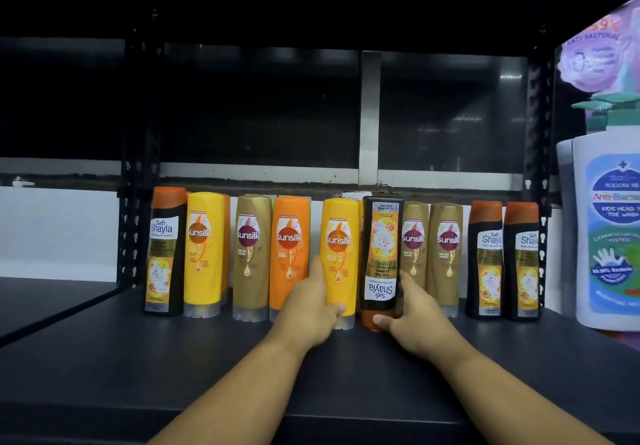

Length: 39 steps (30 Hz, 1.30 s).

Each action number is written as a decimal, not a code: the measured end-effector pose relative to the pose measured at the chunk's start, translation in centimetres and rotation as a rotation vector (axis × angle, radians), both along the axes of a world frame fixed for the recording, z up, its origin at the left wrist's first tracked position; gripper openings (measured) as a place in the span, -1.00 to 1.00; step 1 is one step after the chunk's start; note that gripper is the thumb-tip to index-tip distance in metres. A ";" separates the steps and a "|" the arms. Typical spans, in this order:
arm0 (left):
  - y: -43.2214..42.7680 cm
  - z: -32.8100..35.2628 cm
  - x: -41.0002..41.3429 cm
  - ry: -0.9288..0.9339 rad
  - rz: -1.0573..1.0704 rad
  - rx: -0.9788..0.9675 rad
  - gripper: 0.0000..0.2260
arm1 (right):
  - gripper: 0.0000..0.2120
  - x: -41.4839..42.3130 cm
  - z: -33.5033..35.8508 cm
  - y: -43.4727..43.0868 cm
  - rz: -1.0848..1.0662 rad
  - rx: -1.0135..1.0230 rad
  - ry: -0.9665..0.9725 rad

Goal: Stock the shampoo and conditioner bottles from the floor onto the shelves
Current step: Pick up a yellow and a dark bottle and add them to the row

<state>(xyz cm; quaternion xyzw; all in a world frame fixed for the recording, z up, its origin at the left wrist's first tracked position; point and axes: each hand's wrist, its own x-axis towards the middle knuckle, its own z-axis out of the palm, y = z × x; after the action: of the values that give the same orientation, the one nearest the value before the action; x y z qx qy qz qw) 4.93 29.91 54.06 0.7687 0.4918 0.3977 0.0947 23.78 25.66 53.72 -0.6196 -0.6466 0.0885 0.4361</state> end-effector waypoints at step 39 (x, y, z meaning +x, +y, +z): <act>-0.5 0.3 -0.4 0.245 0.129 0.092 -0.67 | -0.56 -1.1 -0.1 0.1 -0.321 -0.066 -0.700</act>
<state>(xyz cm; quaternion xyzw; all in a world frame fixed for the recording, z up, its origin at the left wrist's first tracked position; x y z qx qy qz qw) 4.50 29.37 54.35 0.7818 0.5295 0.3282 -0.0272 22.67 25.71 53.65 -0.7194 -0.6480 -0.1769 0.1771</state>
